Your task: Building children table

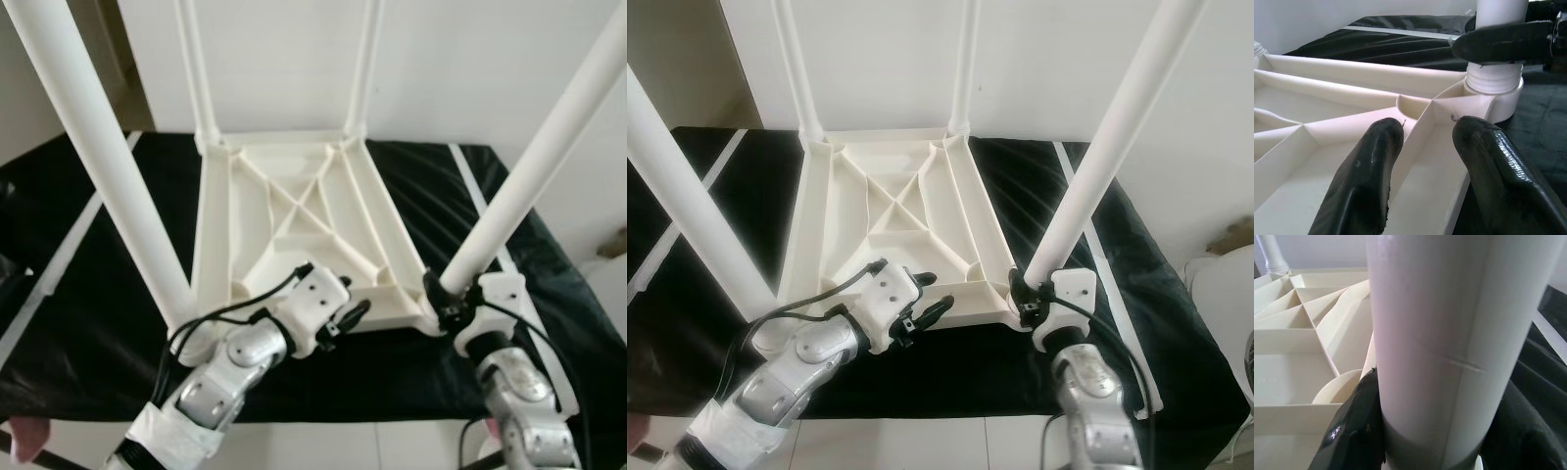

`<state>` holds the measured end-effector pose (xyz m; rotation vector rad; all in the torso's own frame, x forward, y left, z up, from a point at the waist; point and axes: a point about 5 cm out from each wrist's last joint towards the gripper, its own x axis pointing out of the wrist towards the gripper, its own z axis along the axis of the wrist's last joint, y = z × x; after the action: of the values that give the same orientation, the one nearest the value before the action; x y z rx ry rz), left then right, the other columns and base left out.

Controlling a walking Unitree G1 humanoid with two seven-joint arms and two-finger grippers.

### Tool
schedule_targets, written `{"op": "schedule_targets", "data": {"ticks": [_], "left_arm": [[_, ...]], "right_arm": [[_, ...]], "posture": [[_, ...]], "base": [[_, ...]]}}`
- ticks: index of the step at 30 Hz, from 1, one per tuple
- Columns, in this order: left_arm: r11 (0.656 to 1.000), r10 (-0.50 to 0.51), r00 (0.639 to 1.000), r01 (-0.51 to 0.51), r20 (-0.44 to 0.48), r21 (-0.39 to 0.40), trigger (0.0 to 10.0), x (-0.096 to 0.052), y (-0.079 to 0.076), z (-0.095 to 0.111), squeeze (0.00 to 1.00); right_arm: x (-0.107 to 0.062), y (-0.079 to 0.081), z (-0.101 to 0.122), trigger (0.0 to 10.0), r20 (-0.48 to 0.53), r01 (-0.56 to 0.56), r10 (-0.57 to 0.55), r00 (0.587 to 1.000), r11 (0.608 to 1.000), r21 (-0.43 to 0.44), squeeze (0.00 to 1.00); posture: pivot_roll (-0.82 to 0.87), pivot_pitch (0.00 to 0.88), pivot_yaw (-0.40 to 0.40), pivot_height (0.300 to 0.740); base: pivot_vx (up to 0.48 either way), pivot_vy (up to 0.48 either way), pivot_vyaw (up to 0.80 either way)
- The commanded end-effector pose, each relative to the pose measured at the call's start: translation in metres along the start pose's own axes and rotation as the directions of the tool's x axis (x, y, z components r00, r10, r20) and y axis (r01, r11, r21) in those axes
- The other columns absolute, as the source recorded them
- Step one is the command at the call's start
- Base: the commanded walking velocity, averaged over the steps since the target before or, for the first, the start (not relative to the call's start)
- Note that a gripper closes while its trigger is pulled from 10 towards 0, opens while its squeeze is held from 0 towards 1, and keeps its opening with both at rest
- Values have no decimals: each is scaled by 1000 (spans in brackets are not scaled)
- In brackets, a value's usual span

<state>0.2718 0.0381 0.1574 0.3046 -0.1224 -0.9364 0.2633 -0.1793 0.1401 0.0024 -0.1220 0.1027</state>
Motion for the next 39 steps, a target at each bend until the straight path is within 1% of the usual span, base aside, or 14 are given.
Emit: {"op": "schedule_targets", "data": {"ticks": [1,5,6,8,9,10,12,13,15,19,30,39], "left_arm": [[990,-144,990,144,6,2,10000,0,-7,3,0],[989,-151,989,151,7,2,10000,0,-8,3,0],[988,-152,988,152,7,3,10000,0,-8,3,0],[988,-152,988,152,7,3,10000,0,-8,3,0],[988,-152,988,152,6,3,10000,0,-8,3,0],[988,-152,988,152,6,3,10000,0,-8,3,0],[988,-153,988,153,8,4,10000,0,-9,3,0],[988,-153,988,153,8,4,10000,0,-9,3,0],[988,-157,988,157,9,3,10000,0,-11,3,0],[986,-166,986,166,9,5,10000,0,-12,3,0],[985,-173,985,173,13,8,10000,2,-14,3,0],[985,-170,985,170,12,11,10000,2,-14,2,0]], "right_arm": [[-4,6,-7,10000,-37,54,-54,998,998,10,0],[-7,14,-6,10000,-32,147,-147,989,989,17,0],[-7,14,-6,10000,-34,190,-189,981,982,10,0],[-7,14,-6,10000,-34,190,-189,981,982,10,0],[-8,14,-7,10000,-37,222,-222,974,975,4,0],[-8,14,-7,10000,-37,222,-222,974,975,4,0],[-9,17,-10,10000,-54,323,-322,945,946,11,0],[-9,17,-10,10000,-54,323,-322,945,946,11,0],[-9,22,-10,10000,-56,356,-354,933,935,16,0],[-9,22,-8,10000,-53,373,-372,927,928,17,0],[-9,24,-9,10000,-53,380,-380,924,925,1,0],[-9,19,-8,10000,-39,375,-376,926,927,-23,0]], "posture": [[-118,90,3,740],[-118,93,3,740],[-115,92,2,740],[-115,92,2,740],[-115,92,1,740],[-115,92,1,740],[-110,88,1,740],[-110,88,1,740],[-112,83,3,740],[-115,77,1,740],[-117,69,0,740],[-118,68,-12,740]], "base": [[0,0,0],[0,0,0],[0,0,0],[0,0,0],[0,0,0],[0,0,0],[0,0,0],[0,0,0],[0,0,0],[0,0,0],[0,0,0],[0,0,0]]}}
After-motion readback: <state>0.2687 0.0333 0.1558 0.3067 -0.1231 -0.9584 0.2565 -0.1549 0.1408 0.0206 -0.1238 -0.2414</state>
